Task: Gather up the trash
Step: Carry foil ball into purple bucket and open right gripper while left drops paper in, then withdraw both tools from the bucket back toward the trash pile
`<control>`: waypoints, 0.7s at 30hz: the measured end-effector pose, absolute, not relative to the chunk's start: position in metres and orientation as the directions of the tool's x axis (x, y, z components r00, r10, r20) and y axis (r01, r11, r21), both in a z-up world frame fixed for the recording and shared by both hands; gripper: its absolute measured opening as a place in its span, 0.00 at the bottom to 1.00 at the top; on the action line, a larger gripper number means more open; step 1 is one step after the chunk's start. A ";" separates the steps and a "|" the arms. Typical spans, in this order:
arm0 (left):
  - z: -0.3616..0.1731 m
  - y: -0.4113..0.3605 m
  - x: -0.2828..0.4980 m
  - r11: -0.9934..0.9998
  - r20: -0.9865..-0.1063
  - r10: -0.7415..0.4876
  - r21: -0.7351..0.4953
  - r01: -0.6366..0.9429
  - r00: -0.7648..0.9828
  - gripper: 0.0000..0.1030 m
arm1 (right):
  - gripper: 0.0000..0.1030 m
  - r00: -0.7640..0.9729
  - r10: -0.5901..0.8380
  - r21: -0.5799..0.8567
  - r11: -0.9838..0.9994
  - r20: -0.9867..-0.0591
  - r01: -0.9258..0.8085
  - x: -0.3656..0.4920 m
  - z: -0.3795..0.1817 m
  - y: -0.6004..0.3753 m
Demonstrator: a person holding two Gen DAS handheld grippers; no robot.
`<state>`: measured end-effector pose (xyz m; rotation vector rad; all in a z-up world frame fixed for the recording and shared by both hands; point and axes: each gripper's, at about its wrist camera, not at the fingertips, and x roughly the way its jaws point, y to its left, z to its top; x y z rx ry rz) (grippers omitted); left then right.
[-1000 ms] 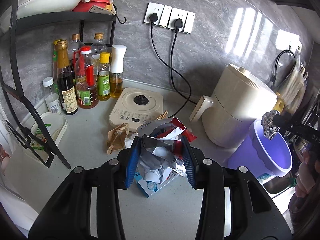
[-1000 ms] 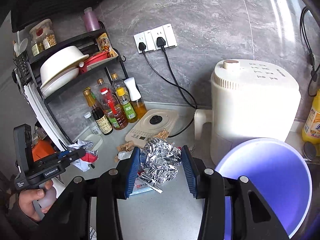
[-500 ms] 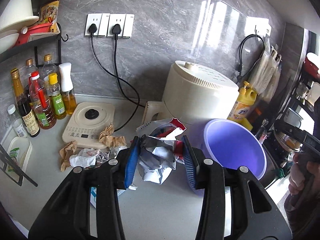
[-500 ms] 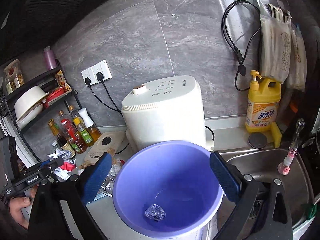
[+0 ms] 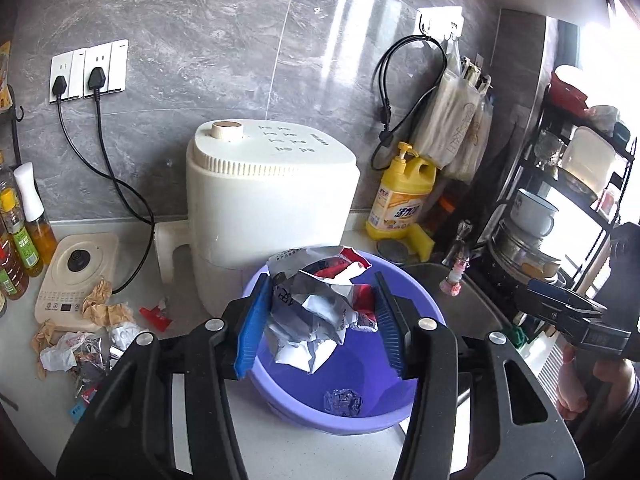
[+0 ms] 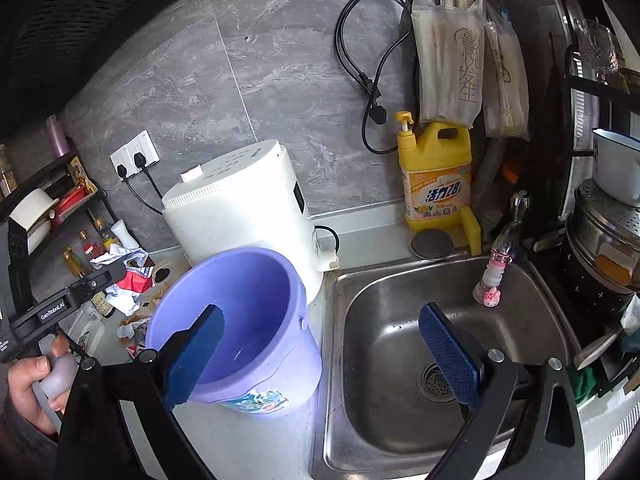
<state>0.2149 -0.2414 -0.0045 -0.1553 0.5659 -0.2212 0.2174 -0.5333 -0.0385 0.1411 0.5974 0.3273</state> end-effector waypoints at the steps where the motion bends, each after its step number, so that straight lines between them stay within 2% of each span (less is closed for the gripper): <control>1: -0.004 -0.249 0.216 0.963 -0.509 -0.260 -0.202 0.179 0.821 0.72 | 0.93 0.778 0.341 0.219 0.940 -0.528 -0.263 0.215 -0.039 -0.536; 4: 0.000 -0.262 0.215 0.967 -0.499 -0.253 -0.164 0.196 0.829 0.86 | 0.93 0.774 0.348 0.216 0.937 -0.530 -0.274 0.212 -0.041 -0.541; 6: 0.001 -0.262 0.214 0.971 -0.501 -0.238 -0.153 0.185 0.832 0.89 | 0.93 0.765 0.356 0.227 0.934 -0.537 -0.276 0.212 -0.045 -0.541; 21: -0.001 -0.190 0.167 0.994 -0.550 -0.042 -0.106 -0.020 0.834 0.92 | 0.93 0.672 0.505 0.250 0.860 -0.541 -0.445 0.213 -0.054 -0.470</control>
